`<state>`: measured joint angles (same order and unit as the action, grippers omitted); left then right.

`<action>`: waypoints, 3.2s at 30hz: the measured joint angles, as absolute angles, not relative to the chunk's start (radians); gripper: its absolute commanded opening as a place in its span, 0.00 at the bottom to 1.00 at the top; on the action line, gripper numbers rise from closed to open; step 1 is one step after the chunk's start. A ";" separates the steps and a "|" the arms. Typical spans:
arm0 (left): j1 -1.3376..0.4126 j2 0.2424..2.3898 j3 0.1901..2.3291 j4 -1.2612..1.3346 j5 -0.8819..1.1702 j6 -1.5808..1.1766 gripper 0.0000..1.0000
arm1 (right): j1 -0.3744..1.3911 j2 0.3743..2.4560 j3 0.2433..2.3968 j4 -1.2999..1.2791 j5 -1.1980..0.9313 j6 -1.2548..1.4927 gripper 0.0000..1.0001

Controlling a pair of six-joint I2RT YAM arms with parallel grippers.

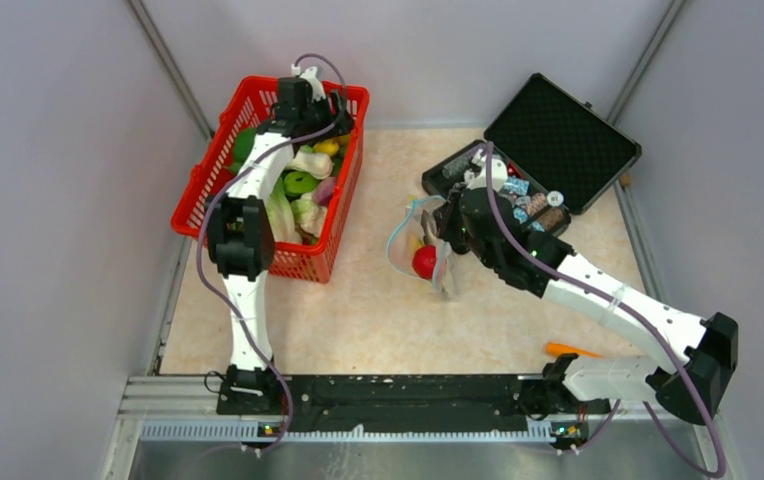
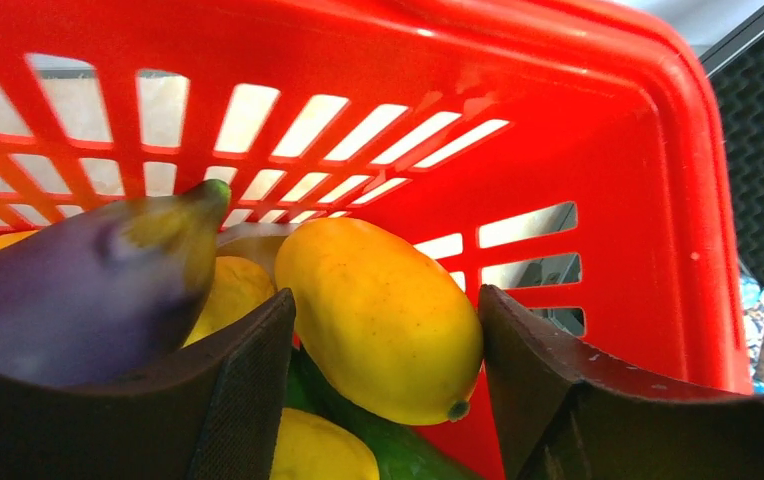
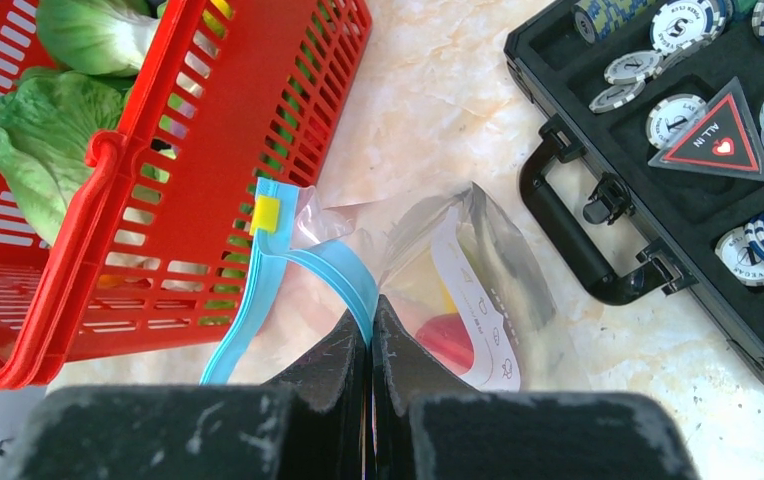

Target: Place the food in the zip-top bag and seal the zipper

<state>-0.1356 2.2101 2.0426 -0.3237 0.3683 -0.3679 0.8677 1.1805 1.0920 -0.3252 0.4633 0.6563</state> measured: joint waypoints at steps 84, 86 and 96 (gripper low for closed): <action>-0.187 0.971 1.140 -0.267 0.893 -0.290 0.11 | 0.868 1.192 1.073 -0.274 0.466 0.656 0.00; -0.216 0.974 1.140 -0.282 0.933 -0.284 0.12 | 0.868 1.193 1.073 -0.274 0.466 0.656 0.00; -0.439 1.060 1.141 -0.417 0.882 -0.197 0.09 | 0.868 1.206 1.074 -0.269 0.462 0.658 0.00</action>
<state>-0.4385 1.0603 1.1412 -0.4171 0.8822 -0.1967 0.8677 1.2064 1.0737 -0.2687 0.4618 0.6582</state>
